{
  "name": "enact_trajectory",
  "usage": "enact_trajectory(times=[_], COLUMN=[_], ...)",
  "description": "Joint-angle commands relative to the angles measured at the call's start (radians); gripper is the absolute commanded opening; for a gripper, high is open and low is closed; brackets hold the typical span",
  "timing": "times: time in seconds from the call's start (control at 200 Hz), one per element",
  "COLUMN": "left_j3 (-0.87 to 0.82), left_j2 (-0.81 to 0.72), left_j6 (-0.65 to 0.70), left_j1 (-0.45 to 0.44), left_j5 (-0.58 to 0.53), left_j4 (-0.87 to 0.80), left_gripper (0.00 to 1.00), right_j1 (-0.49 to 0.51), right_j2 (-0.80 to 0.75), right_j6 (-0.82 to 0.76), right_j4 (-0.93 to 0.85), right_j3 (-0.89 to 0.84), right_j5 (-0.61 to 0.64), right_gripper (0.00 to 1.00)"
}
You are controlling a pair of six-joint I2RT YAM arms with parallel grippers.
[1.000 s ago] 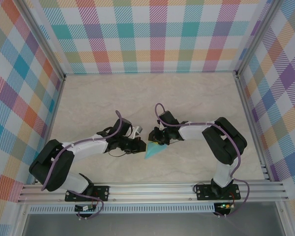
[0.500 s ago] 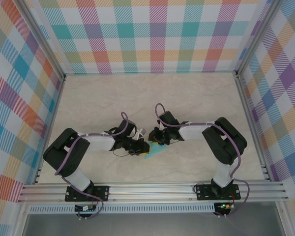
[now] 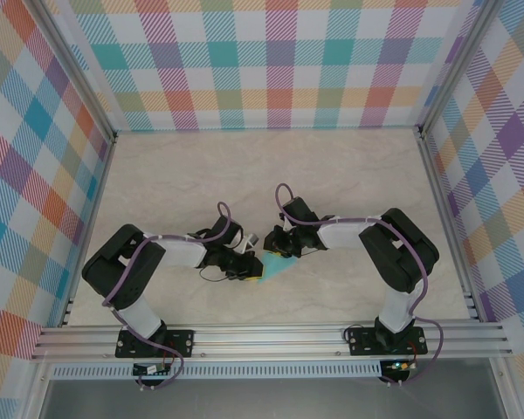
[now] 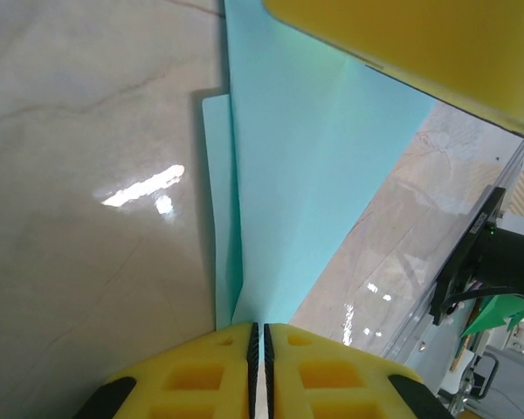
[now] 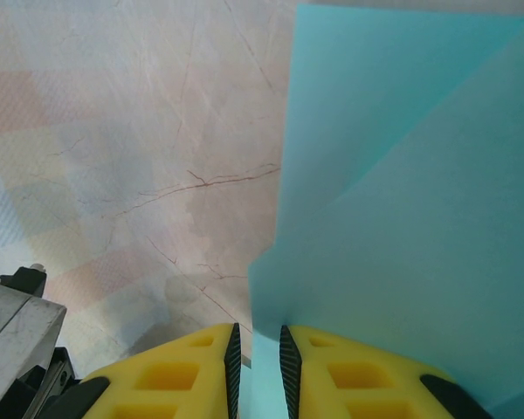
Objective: Fold a paper plane with a square sheet of paper (pick it up from the middle)
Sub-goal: Fourth fold the wing at the center of the table.
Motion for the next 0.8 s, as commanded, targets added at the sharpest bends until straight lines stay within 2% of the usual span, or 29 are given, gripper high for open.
enact_trajectory(times=[0.0, 0.37, 0.46, 0.655, 0.795], left_j3=[-0.046, 0.008, 0.015, 0.011, -0.013], left_j2=[-0.04, -0.207, -0.199, -0.1, -0.066], left_j6=[0.013, -0.069, -0.077, -0.089, -0.061], left_j1=[0.001, 0.001, 0.0, -0.016, -0.021], left_j5=[-0.031, -0.016, -0.016, 0.053, 0.055], left_j4=[-0.111, -0.064, -0.044, 0.021, 0.004], left_gripper=[0.13, 0.16, 0.17, 0.19, 0.2], right_j1=[0.001, 0.001, 0.001, 0.003, 0.003], right_j2=[0.04, 0.039, 0.04, 0.041, 0.041], right_j6=[-0.003, 0.0, -0.001, -0.002, -0.002], right_j4=[-0.123, -0.124, -0.125, -0.129, -0.129], right_j3=[-0.044, -0.045, -0.044, -0.041, -0.042], right_j5=[0.081, 0.08, 0.079, 0.077, 0.077], right_gripper=[0.24, 0.24, 0.24, 0.24, 0.24])
